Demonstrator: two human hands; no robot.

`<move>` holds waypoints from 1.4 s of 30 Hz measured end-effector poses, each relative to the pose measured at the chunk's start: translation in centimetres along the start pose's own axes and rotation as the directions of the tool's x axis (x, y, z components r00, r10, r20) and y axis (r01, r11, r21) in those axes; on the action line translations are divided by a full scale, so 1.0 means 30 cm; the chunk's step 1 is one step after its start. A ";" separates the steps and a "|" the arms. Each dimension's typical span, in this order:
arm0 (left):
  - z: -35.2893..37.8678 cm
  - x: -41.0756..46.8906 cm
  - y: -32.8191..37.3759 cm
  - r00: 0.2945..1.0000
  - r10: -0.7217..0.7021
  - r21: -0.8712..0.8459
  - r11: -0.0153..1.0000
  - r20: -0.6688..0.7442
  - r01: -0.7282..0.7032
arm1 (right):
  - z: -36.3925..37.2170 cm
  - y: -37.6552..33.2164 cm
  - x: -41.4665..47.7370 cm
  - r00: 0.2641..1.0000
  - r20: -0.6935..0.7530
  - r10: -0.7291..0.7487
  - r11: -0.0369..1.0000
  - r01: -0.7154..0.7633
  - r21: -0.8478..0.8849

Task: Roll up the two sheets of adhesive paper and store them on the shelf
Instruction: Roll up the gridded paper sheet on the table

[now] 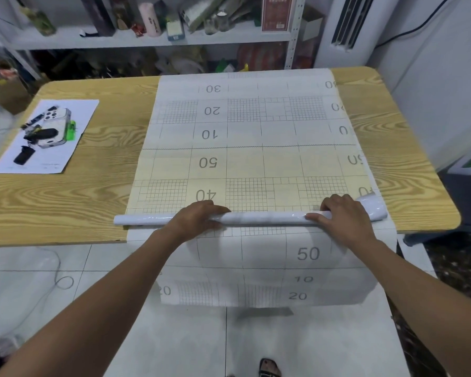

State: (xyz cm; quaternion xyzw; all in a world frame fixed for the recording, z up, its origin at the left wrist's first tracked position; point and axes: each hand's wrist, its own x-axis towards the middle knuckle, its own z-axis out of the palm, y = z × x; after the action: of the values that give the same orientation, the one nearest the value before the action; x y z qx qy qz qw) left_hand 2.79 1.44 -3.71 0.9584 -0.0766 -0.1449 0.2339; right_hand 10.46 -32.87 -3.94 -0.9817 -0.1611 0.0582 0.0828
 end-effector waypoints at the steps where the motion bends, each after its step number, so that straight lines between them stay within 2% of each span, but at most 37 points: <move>1: 0.000 0.001 0.001 1.000 0.005 -0.002 1.000 0.001 -0.005 | 0.000 0.005 -0.002 1.000 -0.011 -0.005 1.000 0.005 -0.028; 3: 0.000 0.004 0.002 1.000 0.017 -0.001 1.000 0.002 -0.017 | 0.003 0.015 -0.004 0.999 -0.043 -0.018 0.997 0.015 -0.072; 10: 0.003 0.006 -0.017 1.000 -0.002 0.001 1.000 -0.029 0.003 | -0.015 0.065 -0.025 0.998 -0.049 -0.048 0.998 0.046 -0.051; 17: 0.012 -0.004 -0.017 0.999 -0.033 0.053 0.998 -0.043 0.035 | -0.043 0.098 -0.028 0.999 -0.025 0.039 0.991 -0.042 -0.125; 21: 0.012 -0.011 -0.022 0.998 -0.032 0.091 0.995 -0.051 0.036 | -0.053 0.110 -0.026 0.998 0.055 0.035 0.999 -0.035 -0.005; 24: 0.005 -0.007 -0.026 0.998 -0.041 0.109 0.993 -0.047 0.046 | -0.057 0.116 -0.030 0.997 0.061 0.053 0.984 -0.062 0.166; 26: -0.002 -0.003 -0.026 0.998 -0.057 0.102 0.993 -0.042 0.061 | -0.057 0.130 -0.029 0.996 0.071 0.059 0.978 -0.072 0.198; 32: 0.001 0.001 -0.033 0.998 -0.064 0.110 0.992 -0.028 0.067 | -0.072 0.161 -0.020 0.984 0.117 0.133 0.978 -0.149 0.148; 37: 0.010 0.006 -0.034 0.998 -0.056 0.161 0.985 -0.011 0.057 | -0.087 0.162 0.001 0.985 0.055 0.163 0.978 -0.169 0.125; 42: 0.005 0.000 -0.030 0.999 -0.040 0.128 0.991 -0.015 0.042 | -0.076 0.161 0.019 0.983 0.003 0.182 0.981 -0.182 0.065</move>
State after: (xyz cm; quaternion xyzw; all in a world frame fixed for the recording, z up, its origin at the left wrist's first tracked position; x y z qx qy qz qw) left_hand 2.81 2.18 -4.26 0.9737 -0.0645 -0.1386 0.1692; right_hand 12.79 -37.51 -2.64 -0.9892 -0.0686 0.0694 0.1092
